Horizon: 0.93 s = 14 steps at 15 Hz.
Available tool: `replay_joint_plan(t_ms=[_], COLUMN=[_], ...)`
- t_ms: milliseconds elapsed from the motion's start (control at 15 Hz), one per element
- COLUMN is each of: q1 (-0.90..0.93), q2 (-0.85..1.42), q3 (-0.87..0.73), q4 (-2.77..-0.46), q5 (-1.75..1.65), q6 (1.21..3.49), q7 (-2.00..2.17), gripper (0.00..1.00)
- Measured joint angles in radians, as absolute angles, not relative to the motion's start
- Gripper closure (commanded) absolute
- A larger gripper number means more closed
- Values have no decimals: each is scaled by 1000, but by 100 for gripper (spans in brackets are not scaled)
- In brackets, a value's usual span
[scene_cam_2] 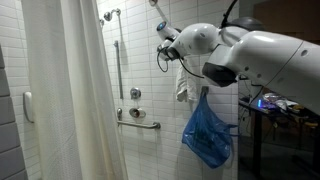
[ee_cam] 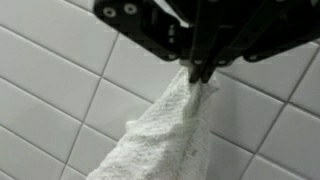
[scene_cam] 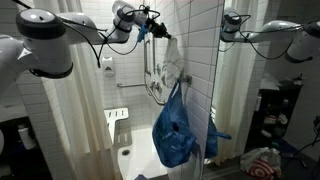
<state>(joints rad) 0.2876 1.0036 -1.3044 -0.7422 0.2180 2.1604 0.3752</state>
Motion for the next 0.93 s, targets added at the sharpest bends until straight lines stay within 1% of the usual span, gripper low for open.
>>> replay_joint_plan(t_ms=[933], q1=[291], q2=[1062], q3=[-1311], q4=[-747], q5=[126], q6=[2235], q7=[371], gripper=[99])
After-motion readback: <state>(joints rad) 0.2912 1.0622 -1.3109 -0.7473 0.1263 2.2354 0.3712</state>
